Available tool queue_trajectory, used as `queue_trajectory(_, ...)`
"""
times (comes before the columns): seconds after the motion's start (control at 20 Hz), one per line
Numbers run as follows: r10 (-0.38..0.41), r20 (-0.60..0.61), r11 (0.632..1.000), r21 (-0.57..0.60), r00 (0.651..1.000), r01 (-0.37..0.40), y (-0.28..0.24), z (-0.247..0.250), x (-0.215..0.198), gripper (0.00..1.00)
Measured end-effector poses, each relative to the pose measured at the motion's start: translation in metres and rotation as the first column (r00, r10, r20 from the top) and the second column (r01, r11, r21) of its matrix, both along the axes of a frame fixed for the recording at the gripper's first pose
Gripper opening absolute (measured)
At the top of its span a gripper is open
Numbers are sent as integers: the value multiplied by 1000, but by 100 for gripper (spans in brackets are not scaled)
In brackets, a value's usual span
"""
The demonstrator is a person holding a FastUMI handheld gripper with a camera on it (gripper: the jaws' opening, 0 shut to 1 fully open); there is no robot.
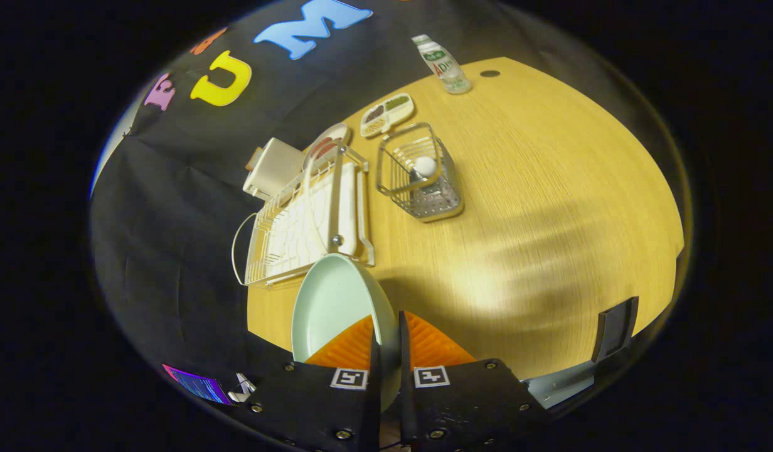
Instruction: Take the plate from the dish rack, then take the spoon from the basket and place it into the plate.
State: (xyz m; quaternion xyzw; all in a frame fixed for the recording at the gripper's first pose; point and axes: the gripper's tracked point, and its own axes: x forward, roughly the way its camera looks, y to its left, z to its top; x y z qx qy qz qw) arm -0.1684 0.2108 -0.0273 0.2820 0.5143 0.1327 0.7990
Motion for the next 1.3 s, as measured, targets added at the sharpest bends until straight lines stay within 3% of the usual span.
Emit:
queue_trajectory(0.45,81,-62,987,141,995,-72,6,-50,22,12)
queue_trajectory(0.85,123,-23,990,72,992,-121,-4,-69,23,13)
queue_trajectory(0.9,123,-10,992,30,992,-123,-11,-67,25,16)
queue_trajectory(1.05,166,115,980,-128,979,-151,-30,-53,28,34)
queue_trajectory(1.1,161,175,972,-196,971,-126,-46,-35,32,47)
queue_trajectory(1.2,147,289,953,-298,946,-57,-70,-8,39,47)
queue_trajectory(1.3,130,420,947,-322,898,14,-81,22,43,47)
